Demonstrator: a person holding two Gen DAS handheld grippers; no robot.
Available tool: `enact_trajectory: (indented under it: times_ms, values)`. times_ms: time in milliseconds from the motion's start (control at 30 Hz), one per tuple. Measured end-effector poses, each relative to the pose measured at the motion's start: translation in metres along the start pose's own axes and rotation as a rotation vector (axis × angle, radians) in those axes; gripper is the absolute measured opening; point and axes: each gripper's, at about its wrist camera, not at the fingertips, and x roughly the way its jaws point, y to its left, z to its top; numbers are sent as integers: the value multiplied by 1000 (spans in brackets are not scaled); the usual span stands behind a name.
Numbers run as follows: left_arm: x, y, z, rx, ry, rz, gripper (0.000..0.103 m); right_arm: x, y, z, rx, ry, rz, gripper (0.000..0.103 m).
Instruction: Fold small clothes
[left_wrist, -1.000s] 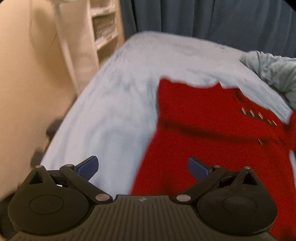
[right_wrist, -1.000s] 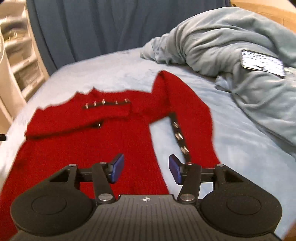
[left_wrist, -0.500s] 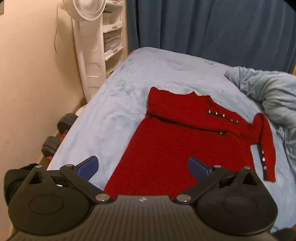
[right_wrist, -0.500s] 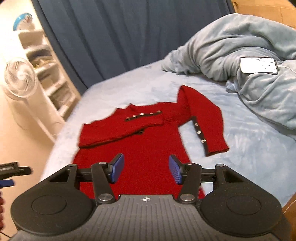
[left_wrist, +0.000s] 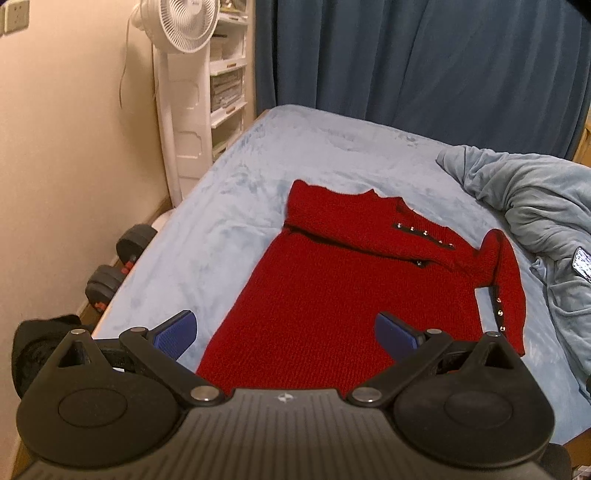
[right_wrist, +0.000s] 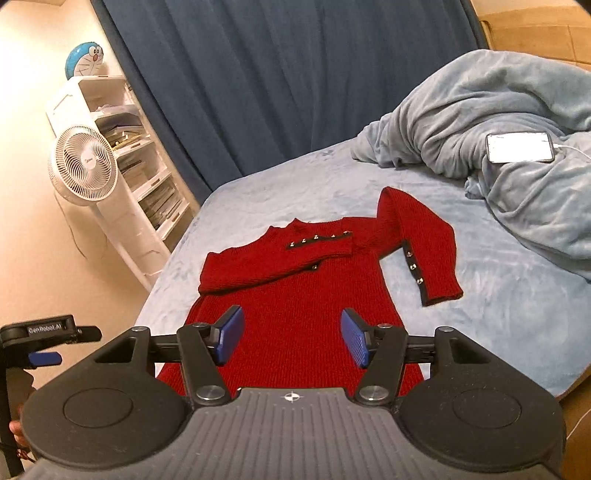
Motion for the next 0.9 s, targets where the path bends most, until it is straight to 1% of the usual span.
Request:
enact_trajectory:
  times_ms: [167, 267, 333, 433, 500, 567, 667, 767, 833, 900]
  values:
    - [-2, -16, 12, 36, -24, 20, 103, 5, -14, 3, 25, -6, 4, 61]
    - [2, -25, 17, 52, -21, 30, 103, 11, -23, 4, 42, -4, 2, 61]
    - [5, -28, 17, 48, -4, 30, 103, 15, -27, 4, 45, -2, 0, 61]
    - [17, -34, 18, 47, 44, 24, 103, 23, -36, 6, 39, -6, -24, 62]
    - [26, -38, 19, 63, 70, 30, 103, 29, -45, 7, 28, -19, -63, 63]
    - [32, -42, 20, 74, 79, 40, 103, 40, -55, 9, 7, -27, -104, 66]
    - [40, -48, 21, 86, 91, 45, 103, 69, -76, 14, -44, -26, -181, 67]
    - [48, -53, 21, 97, 109, 56, 103, 112, -94, 15, -163, 2, -268, 69]
    - [54, -55, 21, 102, 122, 66, 103, 151, -104, 13, -282, 53, -328, 69]
    - [58, -55, 20, 103, 135, 80, 103, 191, -116, 9, -368, 120, -354, 69]
